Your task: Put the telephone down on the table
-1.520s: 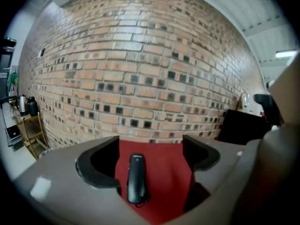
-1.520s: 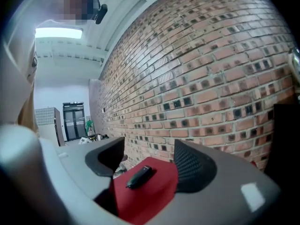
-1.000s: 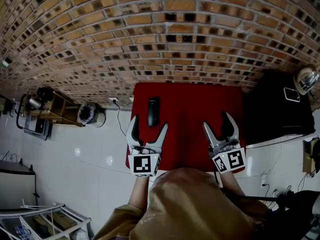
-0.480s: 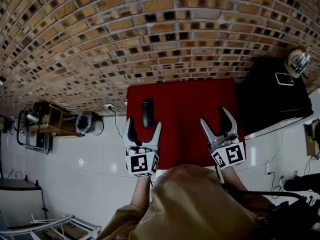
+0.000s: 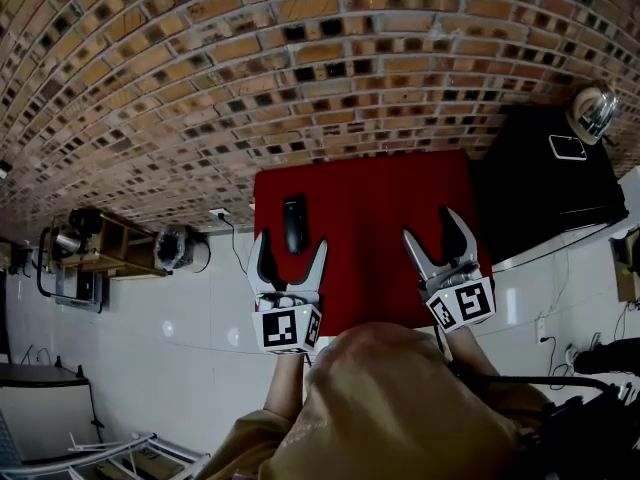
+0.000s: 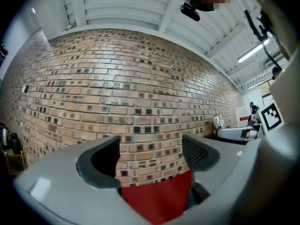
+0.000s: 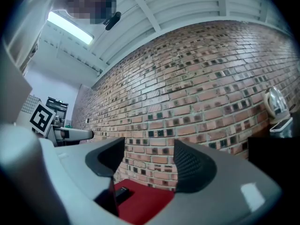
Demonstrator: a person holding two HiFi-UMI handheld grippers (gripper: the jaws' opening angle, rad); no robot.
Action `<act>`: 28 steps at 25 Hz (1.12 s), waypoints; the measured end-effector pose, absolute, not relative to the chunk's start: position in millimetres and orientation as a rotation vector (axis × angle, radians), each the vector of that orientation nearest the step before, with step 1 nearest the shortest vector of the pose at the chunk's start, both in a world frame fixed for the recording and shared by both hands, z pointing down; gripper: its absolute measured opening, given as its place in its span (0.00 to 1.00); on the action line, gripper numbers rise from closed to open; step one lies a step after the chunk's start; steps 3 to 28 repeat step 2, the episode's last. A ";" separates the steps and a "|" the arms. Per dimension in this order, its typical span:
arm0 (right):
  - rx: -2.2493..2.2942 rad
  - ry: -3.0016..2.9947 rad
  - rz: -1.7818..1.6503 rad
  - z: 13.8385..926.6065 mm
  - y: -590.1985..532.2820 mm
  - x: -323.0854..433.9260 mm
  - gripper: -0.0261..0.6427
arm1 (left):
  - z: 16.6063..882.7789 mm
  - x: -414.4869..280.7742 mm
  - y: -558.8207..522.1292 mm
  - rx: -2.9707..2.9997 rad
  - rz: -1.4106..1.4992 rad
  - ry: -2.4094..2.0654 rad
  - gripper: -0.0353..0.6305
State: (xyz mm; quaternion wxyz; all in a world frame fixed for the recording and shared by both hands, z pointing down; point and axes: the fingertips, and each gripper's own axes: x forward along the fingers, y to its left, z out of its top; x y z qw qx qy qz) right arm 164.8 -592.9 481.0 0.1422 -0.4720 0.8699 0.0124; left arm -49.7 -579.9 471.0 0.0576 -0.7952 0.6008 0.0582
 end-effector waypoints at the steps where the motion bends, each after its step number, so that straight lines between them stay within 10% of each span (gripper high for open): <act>1: -1.360 2.511 0.036 481.4 -593.6 165.3 0.51 | 469.7 -49.2 -579.7 -2.408 0.184 1.820 0.69; 28: -1.359 2.512 0.036 481.9 -594.3 165.7 0.51 | 468.5 -48.6 -579.5 -2.407 0.191 1.818 0.69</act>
